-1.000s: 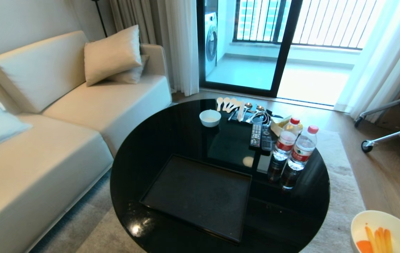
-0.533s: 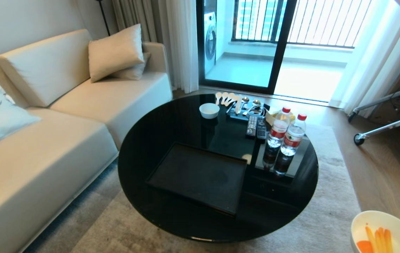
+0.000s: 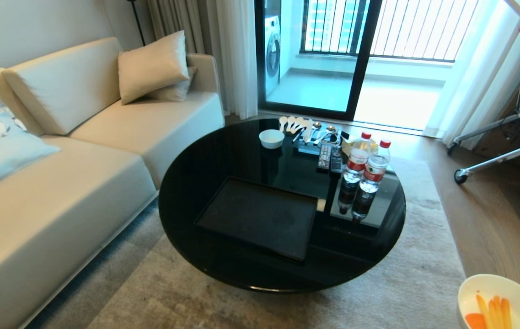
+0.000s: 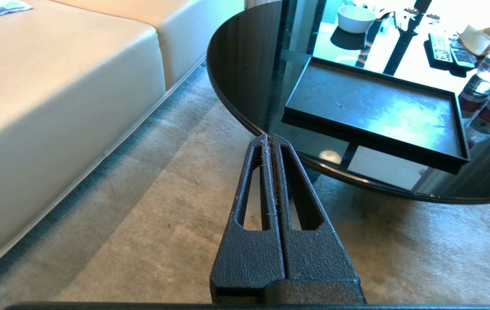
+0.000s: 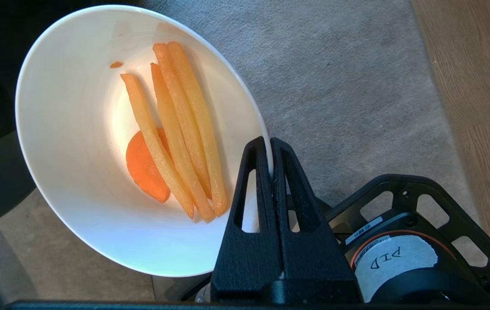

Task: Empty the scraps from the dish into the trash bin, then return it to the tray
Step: Move the bowl over the trash can

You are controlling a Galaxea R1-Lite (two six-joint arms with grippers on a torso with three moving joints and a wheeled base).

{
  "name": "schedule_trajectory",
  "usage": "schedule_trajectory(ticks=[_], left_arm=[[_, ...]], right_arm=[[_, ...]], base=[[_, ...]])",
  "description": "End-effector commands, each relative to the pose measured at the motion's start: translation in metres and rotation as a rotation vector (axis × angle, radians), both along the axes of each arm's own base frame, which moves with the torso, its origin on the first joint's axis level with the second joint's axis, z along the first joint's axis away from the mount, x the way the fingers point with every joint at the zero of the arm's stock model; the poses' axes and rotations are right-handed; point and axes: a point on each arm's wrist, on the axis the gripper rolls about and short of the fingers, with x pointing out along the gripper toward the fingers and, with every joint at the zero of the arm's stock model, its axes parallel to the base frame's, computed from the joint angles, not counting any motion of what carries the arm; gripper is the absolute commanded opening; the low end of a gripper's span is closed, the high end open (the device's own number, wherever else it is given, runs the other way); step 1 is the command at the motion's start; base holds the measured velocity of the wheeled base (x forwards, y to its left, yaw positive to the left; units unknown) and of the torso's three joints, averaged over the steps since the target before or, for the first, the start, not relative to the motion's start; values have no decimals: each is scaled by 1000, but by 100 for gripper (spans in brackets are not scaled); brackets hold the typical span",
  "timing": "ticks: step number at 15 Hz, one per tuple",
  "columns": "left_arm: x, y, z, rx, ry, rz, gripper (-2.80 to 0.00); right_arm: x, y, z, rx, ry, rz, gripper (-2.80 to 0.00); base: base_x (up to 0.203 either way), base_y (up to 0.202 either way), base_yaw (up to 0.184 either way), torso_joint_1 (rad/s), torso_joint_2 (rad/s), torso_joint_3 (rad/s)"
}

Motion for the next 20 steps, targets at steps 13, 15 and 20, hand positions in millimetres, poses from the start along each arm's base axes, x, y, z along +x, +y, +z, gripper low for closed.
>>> schedule_trajectory(ticks=[13,15,20], left_arm=[[0,0,0,-1,-1,0,-280],[0,0,0,-1,-2,0,-280],[0,0,0,-1,-2,0,-280]], right_arm=[[-11,-4,-2,6,-17,0,-280],[-11,-4,-3,4,-15,0,-280],[-11,-4,-2,6,-19,1,-280]], base=[[0,0,0,0,0,0],[0,0,0,0,0,0],[0,0,0,0,0,0]])
